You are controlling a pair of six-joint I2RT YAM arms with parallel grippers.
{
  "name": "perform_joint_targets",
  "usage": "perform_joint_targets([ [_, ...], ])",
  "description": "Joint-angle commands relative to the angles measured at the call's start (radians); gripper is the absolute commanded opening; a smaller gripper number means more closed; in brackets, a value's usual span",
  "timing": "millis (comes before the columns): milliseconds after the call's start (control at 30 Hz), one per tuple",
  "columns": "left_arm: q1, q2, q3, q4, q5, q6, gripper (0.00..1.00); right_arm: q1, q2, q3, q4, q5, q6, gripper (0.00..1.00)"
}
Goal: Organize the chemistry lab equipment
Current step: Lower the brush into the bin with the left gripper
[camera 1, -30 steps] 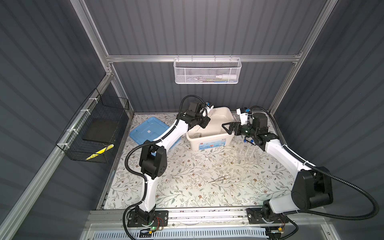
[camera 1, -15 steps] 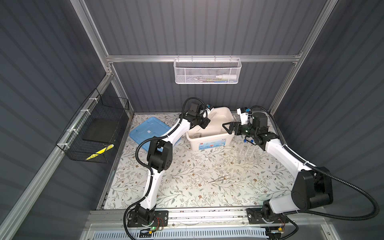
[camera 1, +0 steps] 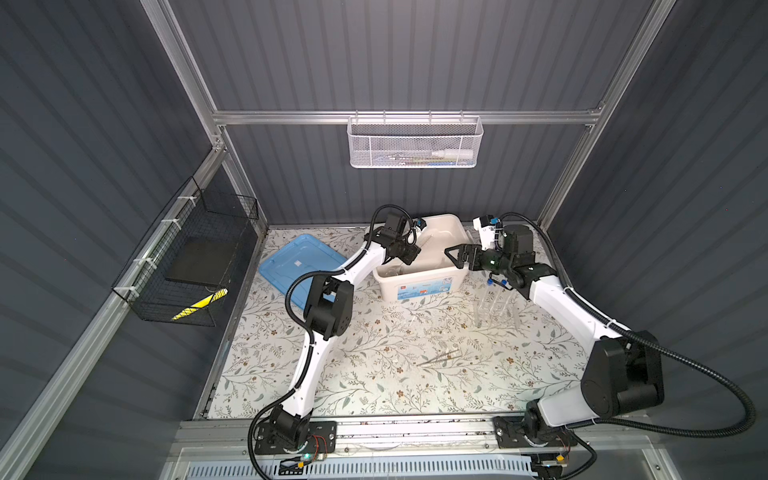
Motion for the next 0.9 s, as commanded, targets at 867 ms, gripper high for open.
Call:
perform_joint_targets([
  [867,-0.002,-0.013,-0.003,-0.024,0.048,-0.031,0.3,-0.004,0.011,0.025,-0.036,0.025,0.006,0.99],
])
